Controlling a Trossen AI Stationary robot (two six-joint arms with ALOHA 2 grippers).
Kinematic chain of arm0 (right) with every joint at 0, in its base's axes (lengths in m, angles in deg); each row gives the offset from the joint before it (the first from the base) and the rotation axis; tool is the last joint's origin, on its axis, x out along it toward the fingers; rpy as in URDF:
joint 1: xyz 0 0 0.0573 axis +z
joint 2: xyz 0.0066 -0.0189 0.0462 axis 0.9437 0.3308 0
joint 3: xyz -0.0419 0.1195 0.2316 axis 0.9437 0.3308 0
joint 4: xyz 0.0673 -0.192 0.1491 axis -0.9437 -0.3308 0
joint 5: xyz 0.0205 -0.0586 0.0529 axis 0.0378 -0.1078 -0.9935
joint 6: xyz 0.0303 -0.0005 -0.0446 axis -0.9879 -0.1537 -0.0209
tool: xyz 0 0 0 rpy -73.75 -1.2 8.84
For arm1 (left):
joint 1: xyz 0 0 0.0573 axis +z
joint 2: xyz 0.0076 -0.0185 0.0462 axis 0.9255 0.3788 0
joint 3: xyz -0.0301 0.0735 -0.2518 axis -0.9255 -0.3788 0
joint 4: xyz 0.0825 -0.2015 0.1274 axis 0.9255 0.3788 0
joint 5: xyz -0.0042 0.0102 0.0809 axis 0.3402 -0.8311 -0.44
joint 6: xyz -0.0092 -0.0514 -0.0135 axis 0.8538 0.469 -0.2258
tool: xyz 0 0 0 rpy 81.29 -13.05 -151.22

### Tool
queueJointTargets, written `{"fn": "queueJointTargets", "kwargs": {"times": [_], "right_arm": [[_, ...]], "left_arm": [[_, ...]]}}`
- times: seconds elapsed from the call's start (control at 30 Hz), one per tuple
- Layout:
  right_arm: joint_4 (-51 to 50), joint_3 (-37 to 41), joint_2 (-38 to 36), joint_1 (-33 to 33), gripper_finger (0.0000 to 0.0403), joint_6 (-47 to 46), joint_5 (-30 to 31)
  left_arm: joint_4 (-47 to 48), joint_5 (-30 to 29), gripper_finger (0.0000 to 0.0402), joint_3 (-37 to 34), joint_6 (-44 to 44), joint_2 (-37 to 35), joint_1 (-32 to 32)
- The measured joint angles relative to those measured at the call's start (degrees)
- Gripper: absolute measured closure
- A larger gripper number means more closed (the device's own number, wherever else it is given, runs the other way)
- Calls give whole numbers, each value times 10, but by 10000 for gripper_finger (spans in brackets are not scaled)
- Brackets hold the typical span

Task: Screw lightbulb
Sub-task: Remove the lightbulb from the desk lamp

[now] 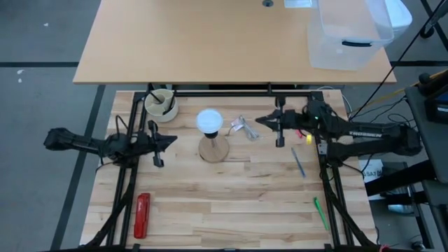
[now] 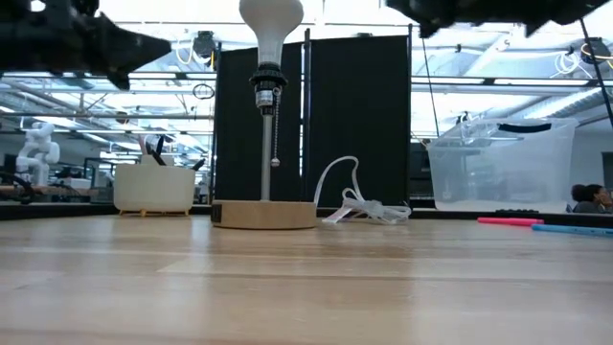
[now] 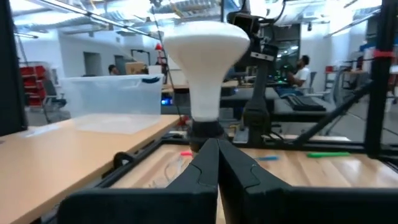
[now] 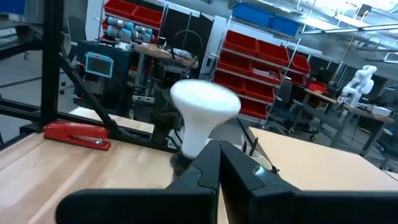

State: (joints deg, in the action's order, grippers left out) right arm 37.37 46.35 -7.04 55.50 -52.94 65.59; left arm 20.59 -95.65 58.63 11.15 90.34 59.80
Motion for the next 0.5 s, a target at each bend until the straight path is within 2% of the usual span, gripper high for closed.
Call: {"fn": "queueJointTargets", "kwargs": {"times": [0.1,0.2,0.3,0.43,0.5], "right_arm": [[2,-42,44,0,385,-1,0],[1,-72,78,0,354,-2,4],[1,-92,95,0,312,-5,4],[1,-105,98,0,254,-4,2],[3,-108,98,1,230,-3,1]], "left_arm": [[-10,1,389,39,0,63,18],[-11,9,357,78,1,130,33],[-11,9,307,99,19,192,49],[-11,-23,230,99,78,261,71],[-40,-22,202,99,97,293,81]]}}
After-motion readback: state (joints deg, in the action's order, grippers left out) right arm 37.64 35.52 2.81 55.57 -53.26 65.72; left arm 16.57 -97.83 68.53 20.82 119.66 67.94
